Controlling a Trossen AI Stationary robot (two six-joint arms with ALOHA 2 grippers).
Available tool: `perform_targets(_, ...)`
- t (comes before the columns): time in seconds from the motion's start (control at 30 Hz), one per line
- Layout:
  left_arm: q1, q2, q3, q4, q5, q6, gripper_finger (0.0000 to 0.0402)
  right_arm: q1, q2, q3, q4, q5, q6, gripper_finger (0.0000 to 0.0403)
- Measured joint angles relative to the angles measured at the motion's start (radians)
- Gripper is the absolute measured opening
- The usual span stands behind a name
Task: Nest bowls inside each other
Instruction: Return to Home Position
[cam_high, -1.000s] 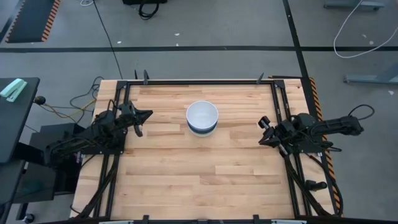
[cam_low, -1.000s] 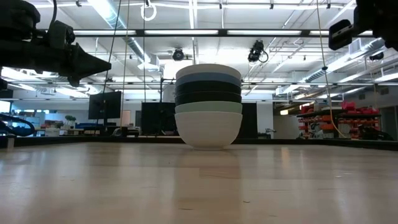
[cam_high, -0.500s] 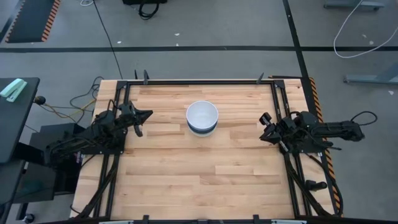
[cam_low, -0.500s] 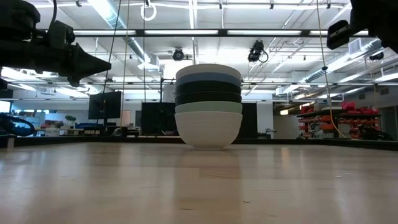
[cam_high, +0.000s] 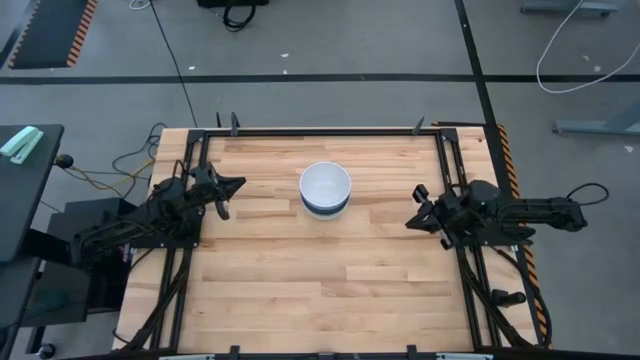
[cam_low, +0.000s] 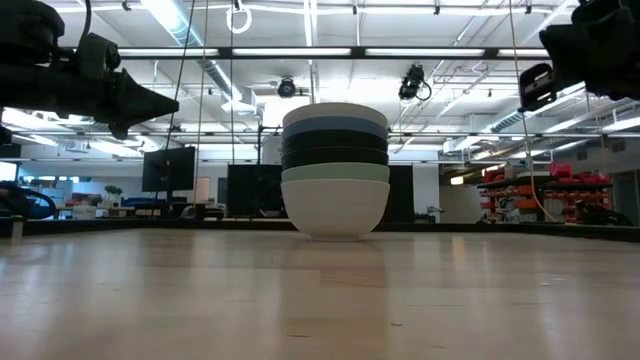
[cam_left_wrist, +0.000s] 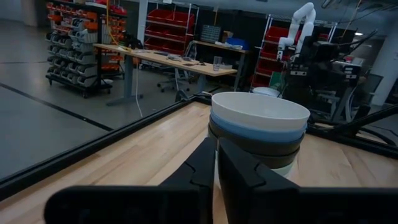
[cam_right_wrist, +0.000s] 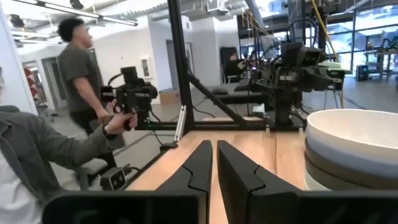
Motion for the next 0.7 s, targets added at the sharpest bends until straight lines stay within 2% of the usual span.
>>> perform_targets(0.27,0.0,0.0,0.0,0.001,0.0,0.0,0.0032,0.0,0.0,0.0,-0.128,0.012,-0.033,0.0032)
perform_targets(0.7,0.0,0.0,0.0,0.002,0.0,0.001,0.0024,0.0,0.009,0.0,-0.129,0.029,-0.047,0.0032)
